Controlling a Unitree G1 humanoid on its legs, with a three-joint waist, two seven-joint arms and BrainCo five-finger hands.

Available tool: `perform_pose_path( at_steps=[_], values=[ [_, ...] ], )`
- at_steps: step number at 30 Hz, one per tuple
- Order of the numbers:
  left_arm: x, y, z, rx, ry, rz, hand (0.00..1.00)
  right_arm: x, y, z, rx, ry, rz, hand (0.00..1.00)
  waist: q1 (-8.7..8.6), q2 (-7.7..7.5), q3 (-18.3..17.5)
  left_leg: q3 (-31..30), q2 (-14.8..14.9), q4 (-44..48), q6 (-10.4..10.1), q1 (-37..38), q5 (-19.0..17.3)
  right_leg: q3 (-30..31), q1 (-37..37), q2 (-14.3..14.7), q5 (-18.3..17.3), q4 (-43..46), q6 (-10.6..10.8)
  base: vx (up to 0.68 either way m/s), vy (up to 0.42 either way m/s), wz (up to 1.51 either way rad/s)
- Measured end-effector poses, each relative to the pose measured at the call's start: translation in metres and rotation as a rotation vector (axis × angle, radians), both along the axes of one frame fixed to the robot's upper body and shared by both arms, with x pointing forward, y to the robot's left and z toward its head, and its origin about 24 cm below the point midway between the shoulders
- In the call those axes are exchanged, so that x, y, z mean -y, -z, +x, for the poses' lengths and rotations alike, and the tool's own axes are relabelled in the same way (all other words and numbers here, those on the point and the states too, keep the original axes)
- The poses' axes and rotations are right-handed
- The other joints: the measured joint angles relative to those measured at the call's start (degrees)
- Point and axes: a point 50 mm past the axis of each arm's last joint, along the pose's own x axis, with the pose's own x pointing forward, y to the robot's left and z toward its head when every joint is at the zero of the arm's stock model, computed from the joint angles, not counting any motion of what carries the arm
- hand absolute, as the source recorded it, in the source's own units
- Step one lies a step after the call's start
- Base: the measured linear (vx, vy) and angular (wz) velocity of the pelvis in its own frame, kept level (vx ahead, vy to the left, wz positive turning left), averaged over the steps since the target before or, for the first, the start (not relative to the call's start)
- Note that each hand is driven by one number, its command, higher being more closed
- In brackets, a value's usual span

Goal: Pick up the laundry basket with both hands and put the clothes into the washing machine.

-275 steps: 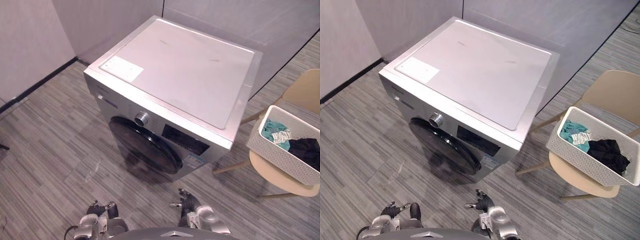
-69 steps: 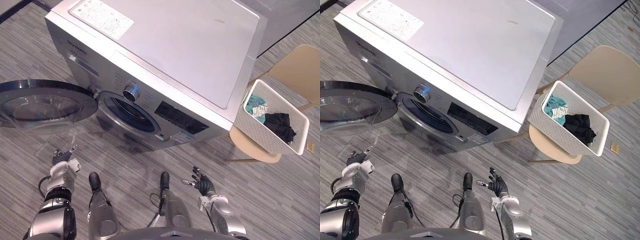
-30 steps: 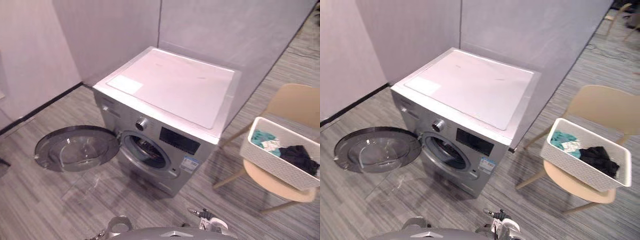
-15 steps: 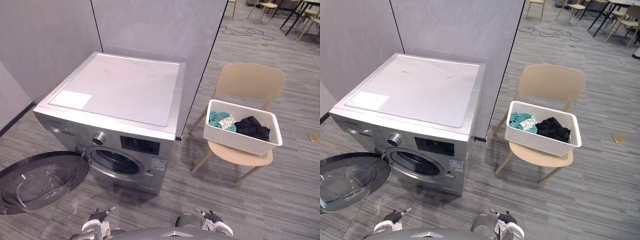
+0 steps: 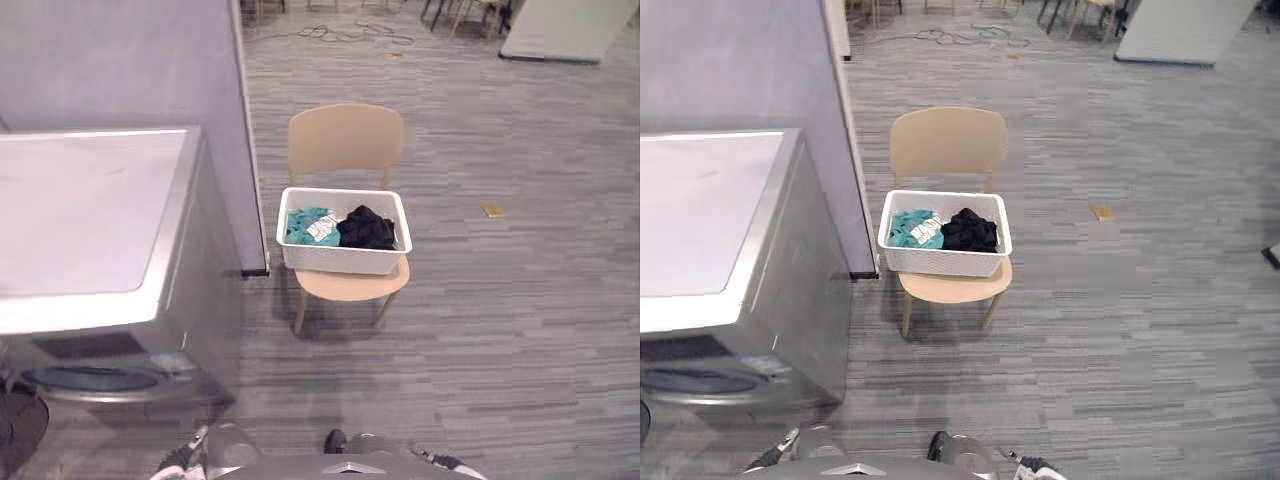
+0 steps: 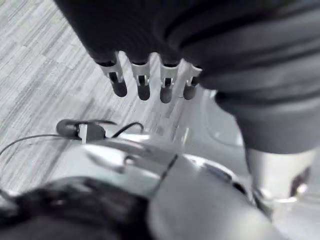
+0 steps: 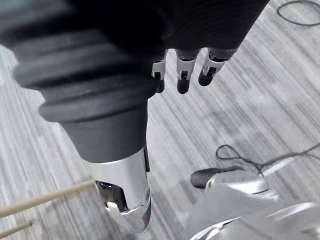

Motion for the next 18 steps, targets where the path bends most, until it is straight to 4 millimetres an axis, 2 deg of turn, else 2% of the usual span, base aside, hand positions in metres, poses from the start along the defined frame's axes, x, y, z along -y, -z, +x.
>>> perform_pose_path(
  at_steps=[1,2,3,4,5,7,8,9,10,11,12,13,14,15,16,17,18],
  values=[
    [0.007,0.002,-0.006,-0.013,0.000,-0.018,0.00,0.000,-0.001,0.005,0.008,-0.003,0.001,0.00,0.33,1.31,0.2,-0.3,-4.1,-4.4,-0.4,-0.6,-1.9,2.0,0.7,0.8,0.7,-1.1,0.6,0.22,-0.056,-0.98],
    [0.009,0.002,-0.013,-0.025,-0.008,-0.024,0.00,-0.003,-0.001,0.010,0.018,-0.008,0.011,0.00,0.68,1.65,0.1,-0.7,-8.0,-11.3,-0.8,-0.8,-2.1,3.9,0.8,1.2,0.9,-1.8,0.6,0.23,-0.042,-0.96],
    [0.009,0.002,-0.015,-0.028,-0.010,-0.025,0.00,-0.007,-0.001,0.013,0.025,-0.012,0.020,0.00,0.77,1.65,0.1,-1.2,-9.6,-14.9,-0.8,-1.1,-2.1,5.1,0.9,1.4,0.9,-2.0,0.5,0.25,-0.012,-0.83],
    [0.008,0.002,-0.016,-0.030,-0.020,-0.026,0.00,-0.012,-0.001,0.019,0.038,-0.019,0.030,0.00,1.10,1.56,0.3,-4.3,-13.3,-22.5,-0.6,-1.6,-1.6,6.6,1.9,1.5,1.1,-2.9,0.2,0.27,0.011,-0.72],
    [0.009,0.002,-0.014,-0.024,-0.027,-0.029,0.00,-0.014,-0.001,0.023,0.046,-0.027,0.031,0.00,2.18,1.61,0.3,-7.2,-15.7,-29.7,-0.6,-1.8,0.8,8.1,2.6,1.5,1.1,-3.6,0.3,0.31,0.053,-0.72],
    [0.010,0.003,-0.015,-0.024,-0.047,-0.034,0.00,-0.016,-0.003,0.028,0.060,-0.057,0.027,0.00,3.44,1.92,0.0,-9.5,-16.7,-33.1,0.6,-0.6,7.2,11.4,3.6,1.9,-0.1,-4.0,1.4,0.22,0.080,-0.72],
    [0.010,0.003,-0.016,-0.026,-0.061,-0.036,0.00,-0.018,-0.003,0.028,0.065,-0.065,0.027,0.00,3.62,2.03,-0.3,-9.6,-17.1,-32.7,3.2,-0.3,7.3,12.0,4.0,1.8,-0.9,-3.5,1.8,0.29,0.121,-0.64],
    [0.009,0.002,-0.015,-0.014,-0.086,-0.032,0.00,-0.025,-0.004,0.035,0.087,-0.090,0.034,0.00,3.57,1.29,-0.8,-8.1,-17.6,-31.6,4.2,0.4,5.0,13.0,3.5,0.8,-3.7,-0.4,2.3,0.36,0.136,-0.44],
    [0.005,0.001,-0.016,-0.009,-0.097,-0.022,0.00,-0.032,-0.002,0.032,0.078,-0.118,0.040,0.00,3.62,-0.23,-1.5,-6.4,-18.4,-30.7,4.5,1.3,2.8,13.5,1.8,-0.7,-7.3,5.8,3.0,0.38,0.127,-0.43],
    [0.003,0.001,-0.019,-0.028,-0.117,-0.021,0.00,-0.036,-0.001,0.029,0.073,-0.127,0.047,0.00,3.79,-1.07,-1.8,-5.9,-19.1,-30.8,4.9,2.1,1.7,13.5,0.2,-1.5,-9.0,10.2,3.7,0.31,0.090,-0.61],
    [0.001,0.003,-0.034,-0.082,-0.152,-0.030,0.00,-0.041,-0.002,0.033,0.093,-0.131,0.054,0.00,3.80,-2.19,-2.2,-3.9,-19.7,-30.8,4.7,4.7,-0.2,13.8,-6.4,-2.9,-10.4,27.2,6.5,0.31,0.078,-0.56],
    [-0.001,0.004,-0.044,-0.122,-0.168,-0.033,0.00,-0.041,-0.003,0.033,0.108,-0.130,0.047,0.00,3.75,-2.81,-2.0,-3.6,-20.2,-30.7,4.9,6.6,-1.1,14.5,-10.4,-3.5,-8.6,38.1,9.4,0.31,0.062,-0.43],
    [-0.002,0.003,-0.050,-0.142,-0.168,-0.031,0.00,-0.040,-0.003,0.031,0.115,-0.129,0.043,0.00,3.56,-3.21,-1.8,-3.6,-20.5,-30.5,5.4,7.7,-1.3,14.7,-12.6,-3.8,-7.3,45.1,11.0,0.32,0.005,0.07],
    [-0.002,0.003,-0.057,-0.167,-0.176,-0.026,0.00,-0.038,-0.004,0.027,0.132,-0.111,0.039,0.00,3.26,-3.66,-1.6,-4.5,-20.8,-29.7,5.6,9.9,-2.5,14.9,-16.0,-4.3,-6.4,54.9,11.6,0.32,-0.058,0.42],
    [-0.004,0.003,-0.060,-0.183,-0.180,-0.015,0.00,-0.034,-0.006,0.026,0.142,-0.105,0.028,0.00,2.87,-3.94,-1.5,-6.0,-20.8,-29.2,5.4,11.1,-2.8,14.5,-17.6,-4.8,-6.5,58.4,11.6,0.39,-0.111,0.92],
    [-0.005,0.003,-0.060,-0.191,-0.181,-0.012,0.00,-0.029,-0.006,0.021,0.141,-0.078,0.019,0.00,2.08,-4.20,-1.7,-8.1,-20.6,-29.5,5.3,12.1,-2.8,12.7,-19.2,-7.6,-7.1,57.9,10.8,0.31,-0.117,1.01],
    [-0.006,0.003,-0.059,-0.188,-0.180,-0.005,0.00,-0.027,-0.007,0.020,0.140,-0.063,0.017,0.00,2.02,-4.13,-1.7,-9.0,-20.5,-30.4,5.1,12.9,-2.9,11.6,-20.0,-9.9,-7.6,56.1,10.0,0.30,-0.140,1.14]
  ],
)
